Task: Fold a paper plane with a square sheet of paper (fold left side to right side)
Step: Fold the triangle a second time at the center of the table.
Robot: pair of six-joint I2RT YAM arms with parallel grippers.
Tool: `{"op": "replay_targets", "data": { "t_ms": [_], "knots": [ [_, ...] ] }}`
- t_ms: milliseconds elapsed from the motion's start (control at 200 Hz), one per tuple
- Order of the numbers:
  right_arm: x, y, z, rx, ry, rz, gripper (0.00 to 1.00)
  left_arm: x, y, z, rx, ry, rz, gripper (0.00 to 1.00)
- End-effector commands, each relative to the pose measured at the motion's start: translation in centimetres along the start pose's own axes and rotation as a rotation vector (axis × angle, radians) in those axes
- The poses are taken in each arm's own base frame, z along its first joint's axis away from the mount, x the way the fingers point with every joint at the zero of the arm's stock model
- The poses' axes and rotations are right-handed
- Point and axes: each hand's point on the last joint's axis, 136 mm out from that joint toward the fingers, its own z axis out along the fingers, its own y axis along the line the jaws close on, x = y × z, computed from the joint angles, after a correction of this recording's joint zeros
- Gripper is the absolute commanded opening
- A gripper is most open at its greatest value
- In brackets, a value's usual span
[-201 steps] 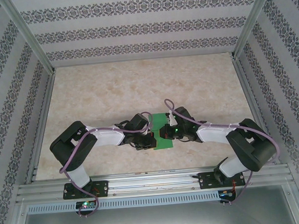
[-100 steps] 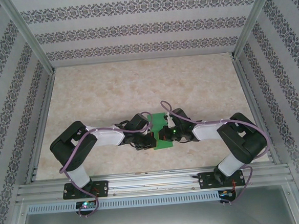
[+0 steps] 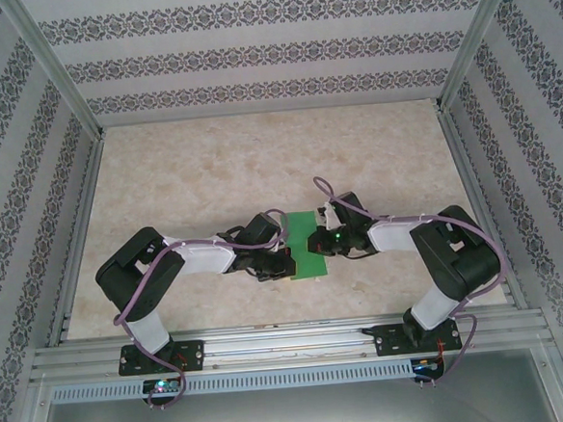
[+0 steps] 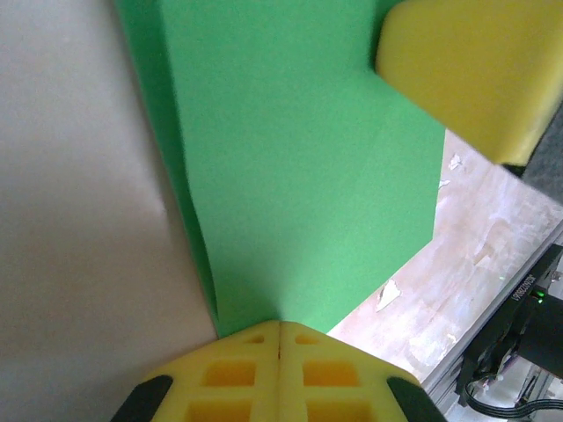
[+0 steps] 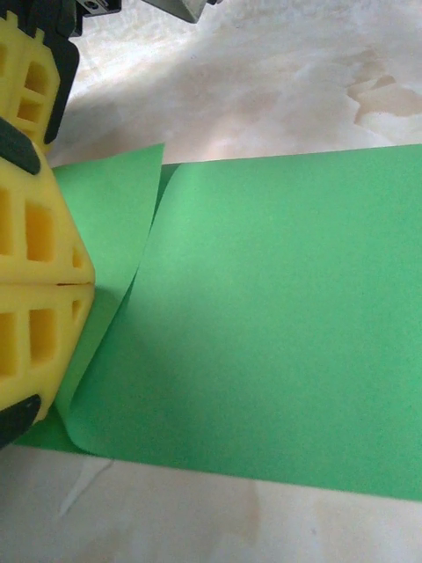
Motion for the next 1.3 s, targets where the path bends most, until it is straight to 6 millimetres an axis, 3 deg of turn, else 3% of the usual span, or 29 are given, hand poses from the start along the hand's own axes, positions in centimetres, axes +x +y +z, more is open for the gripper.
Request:
{"op": "replay_targets", "data": {
  "t_ms": [0,390,570,699,879,989,1294],
  "knots": [
    [-1.8,-4.3,-0.7,0.154,-0.062,0.029,0.00,3.4,5.5,0.8,-0.192,0.096,-0.111,0.00],
    [-4.7,-4.5,-2.4,0.127,-0.108,0.051,0.00,3.4,5.4,0.9,-0.181,0.093,-0.106,0.00],
    [-5.4,-2.9,-4.3,0.098,-0.144,0.032,0.00,3.2,5.1,0.9,-0.169,0.088,-0.102,0.00],
    [-4.3,-0.9,-4.8,0.013,-0.134,0.046,0.00,3.1,4.9,0.9,-0.162,0.082,-0.099,0.00],
    [-0.8,2.3,-3.0,-0.080,-0.039,0.050,0.00,3.0,4.7,0.9,-0.158,0.080,-0.099,0.00],
    [0.4,3.2,-1.7,-0.093,-0.008,0.048,0.00,3.0,4.8,0.9,-0.159,0.081,-0.099,0.00],
    [0.5,-0.1,0.3,0.017,0.017,0.088,0.00,2.5,3.8,0.7,-0.139,0.076,-0.084,0.00]
  ]
}}
